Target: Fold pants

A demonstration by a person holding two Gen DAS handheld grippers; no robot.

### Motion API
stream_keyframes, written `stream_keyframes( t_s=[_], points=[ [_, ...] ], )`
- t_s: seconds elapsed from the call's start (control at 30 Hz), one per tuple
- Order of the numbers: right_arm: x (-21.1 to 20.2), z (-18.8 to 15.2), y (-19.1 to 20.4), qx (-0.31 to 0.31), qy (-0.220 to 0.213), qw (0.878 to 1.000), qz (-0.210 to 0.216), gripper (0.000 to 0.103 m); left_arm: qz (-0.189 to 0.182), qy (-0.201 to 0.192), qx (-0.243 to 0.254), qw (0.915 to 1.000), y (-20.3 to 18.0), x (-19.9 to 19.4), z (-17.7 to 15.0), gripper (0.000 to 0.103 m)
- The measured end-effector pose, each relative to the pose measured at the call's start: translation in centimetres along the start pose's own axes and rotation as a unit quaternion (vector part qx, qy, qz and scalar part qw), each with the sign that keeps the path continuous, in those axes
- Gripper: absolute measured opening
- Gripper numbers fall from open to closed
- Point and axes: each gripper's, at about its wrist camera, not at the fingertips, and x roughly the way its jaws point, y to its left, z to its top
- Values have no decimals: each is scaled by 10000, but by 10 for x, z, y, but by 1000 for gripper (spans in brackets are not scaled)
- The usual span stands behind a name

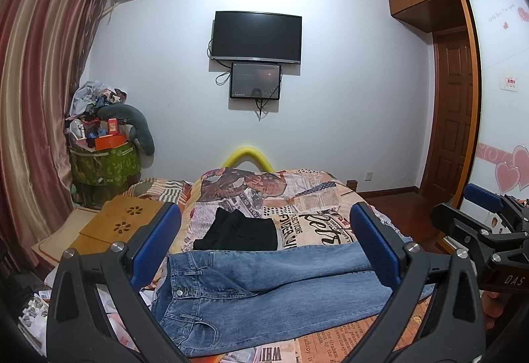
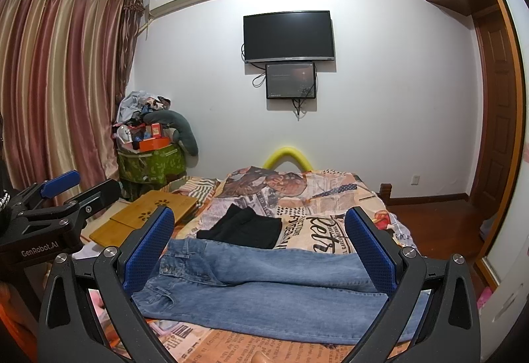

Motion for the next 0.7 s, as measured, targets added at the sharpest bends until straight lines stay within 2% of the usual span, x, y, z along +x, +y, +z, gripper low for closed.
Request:
stream_keyframes(
  t_s=[0.7],
  points=[
    [4,1,-6,7,-8,10000,-44,102,-3,69,-45,10000,5,10,0,103]
  ],
)
